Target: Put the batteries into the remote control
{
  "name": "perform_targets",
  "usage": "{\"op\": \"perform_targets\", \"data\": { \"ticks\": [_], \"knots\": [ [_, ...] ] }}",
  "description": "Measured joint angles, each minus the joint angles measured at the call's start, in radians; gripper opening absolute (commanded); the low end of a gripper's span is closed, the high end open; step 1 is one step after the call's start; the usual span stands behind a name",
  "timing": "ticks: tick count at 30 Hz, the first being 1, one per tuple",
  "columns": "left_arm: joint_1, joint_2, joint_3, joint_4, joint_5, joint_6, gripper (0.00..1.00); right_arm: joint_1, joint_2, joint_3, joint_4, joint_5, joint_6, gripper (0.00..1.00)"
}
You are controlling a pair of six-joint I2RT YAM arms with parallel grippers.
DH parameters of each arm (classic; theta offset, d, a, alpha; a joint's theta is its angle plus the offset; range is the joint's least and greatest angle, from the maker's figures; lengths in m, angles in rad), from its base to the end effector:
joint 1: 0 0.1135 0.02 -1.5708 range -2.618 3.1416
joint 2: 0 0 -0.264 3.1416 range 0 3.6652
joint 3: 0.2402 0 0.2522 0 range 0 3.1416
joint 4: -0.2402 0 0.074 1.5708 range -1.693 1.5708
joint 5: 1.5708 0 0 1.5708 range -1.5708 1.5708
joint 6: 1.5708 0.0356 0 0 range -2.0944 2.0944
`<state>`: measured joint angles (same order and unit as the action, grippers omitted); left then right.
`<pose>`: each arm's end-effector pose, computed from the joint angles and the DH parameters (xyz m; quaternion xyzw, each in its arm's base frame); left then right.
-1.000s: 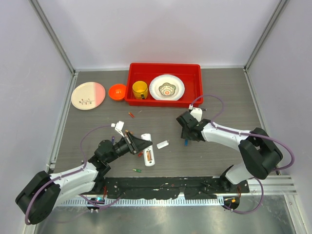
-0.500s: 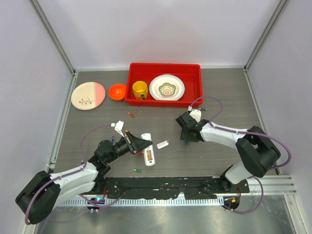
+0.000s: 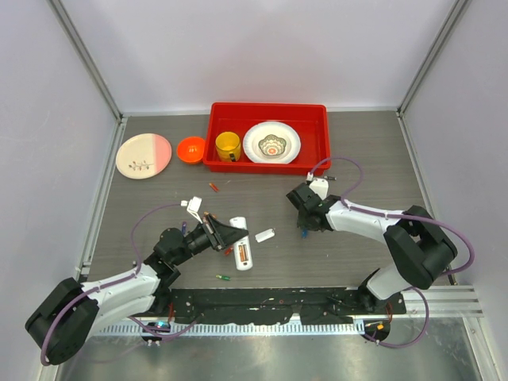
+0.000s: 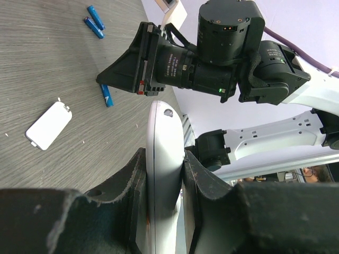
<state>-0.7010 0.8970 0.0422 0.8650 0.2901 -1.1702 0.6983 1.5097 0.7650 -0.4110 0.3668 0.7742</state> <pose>0.1229 -0.1171 0.1755 -0.0619 0.7009 -0.6264 0.3354 0.2134 0.1625 0.1570 0.0741 0.9600 0.0038 0.2700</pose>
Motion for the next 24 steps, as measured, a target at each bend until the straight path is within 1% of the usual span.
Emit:
{"op": "perform_targets", "data": {
  "ticks": [3, 4, 5, 6, 7, 8, 10, 15, 21, 24],
  "knots": [
    [0.000, 0.002, 0.000, 0.001, 0.000, 0.000, 0.00, 0.000, -0.002, -0.003, 0.005, 0.001, 0.000, 0.13],
    [0.000, 0.003, 0.000, 0.000, 0.000, 0.000, 0.00, 0.000, -0.005, -0.006, 0.007, 0.001, 0.000, 0.16],
    [0.000, 0.005, 0.000, 0.001, 0.000, 0.000, 0.00, 0.000, -0.008, -0.010, 0.012, 0.000, 0.000, 0.20],
    [0.000, 0.007, 0.000, 0.002, 0.000, -0.001, 0.00, 0.000, -0.010, -0.011, 0.014, 0.000, 0.000, 0.27],
    [-0.001, 0.011, 0.000, 0.005, 0.000, -0.001, 0.00, 0.000, -0.011, -0.013, 0.016, 0.000, 0.000, 0.36],
    [-0.002, 0.016, 0.000, 0.007, 0.000, -0.001, 0.00, 0.000, -0.011, -0.013, 0.018, -0.002, 0.000, 0.40],
    [-0.005, 0.026, 0.000, 0.007, 0.000, -0.001, 0.00, 0.001, -0.011, -0.013, 0.028, -0.010, 0.000, 0.44],
    [-0.013, 0.044, 0.000, 0.009, 0.000, -0.001, 0.00, 0.001, -0.013, -0.013, 0.037, -0.025, -0.004, 0.43],
    [-0.021, 0.058, 0.000, 0.018, -0.002, -0.002, 0.00, 0.002, -0.036, -0.037, 0.040, -0.035, -0.002, 0.34],
    [-0.024, 0.069, 0.000, 0.022, -0.002, -0.001, 0.00, 0.002, -0.051, -0.051, 0.040, -0.037, 0.005, 0.32]
  ]
}}
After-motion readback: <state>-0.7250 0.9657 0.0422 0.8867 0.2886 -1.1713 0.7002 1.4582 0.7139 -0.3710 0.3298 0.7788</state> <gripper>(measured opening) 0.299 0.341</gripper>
